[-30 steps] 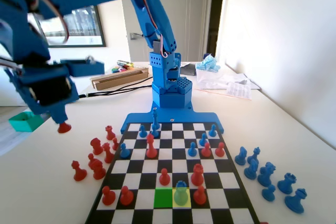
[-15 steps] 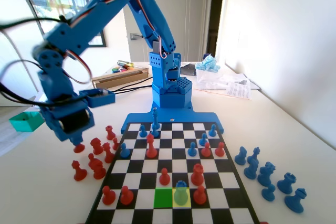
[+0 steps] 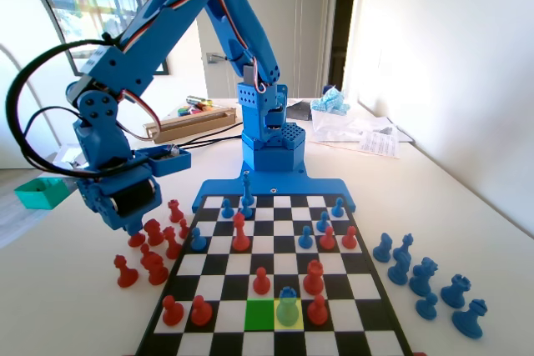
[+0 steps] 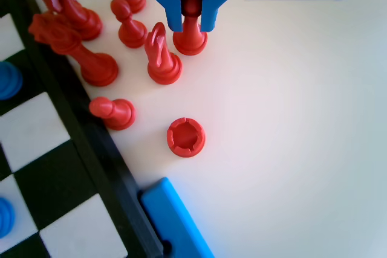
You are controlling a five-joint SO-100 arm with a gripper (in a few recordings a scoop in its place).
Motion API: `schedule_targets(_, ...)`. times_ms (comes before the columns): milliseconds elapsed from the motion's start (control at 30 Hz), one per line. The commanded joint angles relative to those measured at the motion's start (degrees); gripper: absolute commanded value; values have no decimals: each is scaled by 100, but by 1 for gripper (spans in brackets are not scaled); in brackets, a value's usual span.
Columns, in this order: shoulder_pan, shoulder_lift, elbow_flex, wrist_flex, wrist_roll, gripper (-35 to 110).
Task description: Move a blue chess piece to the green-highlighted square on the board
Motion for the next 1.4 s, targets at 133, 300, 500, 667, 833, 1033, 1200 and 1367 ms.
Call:
schedule_targets(133, 53, 193, -44, 123, -246, 13)
schedule_targets(300, 62, 360, -255, 633, -378, 13)
schedule_targets(500, 0, 1011, -782, 2127, -668, 13)
schedule_targets(667, -123, 1556, -1397, 3357, -870, 13)
schedule_targets(833, -483, 1863, -2039, 4113, -659, 12)
schedule_targets(1033, -1556, 1916, -2162, 3366, 571, 11)
schedule_targets(1200, -2470, 1925, -2127, 2742, 1274, 11)
schedule_targets(1367, -3252, 1934, -1819, 2382, 1318, 11)
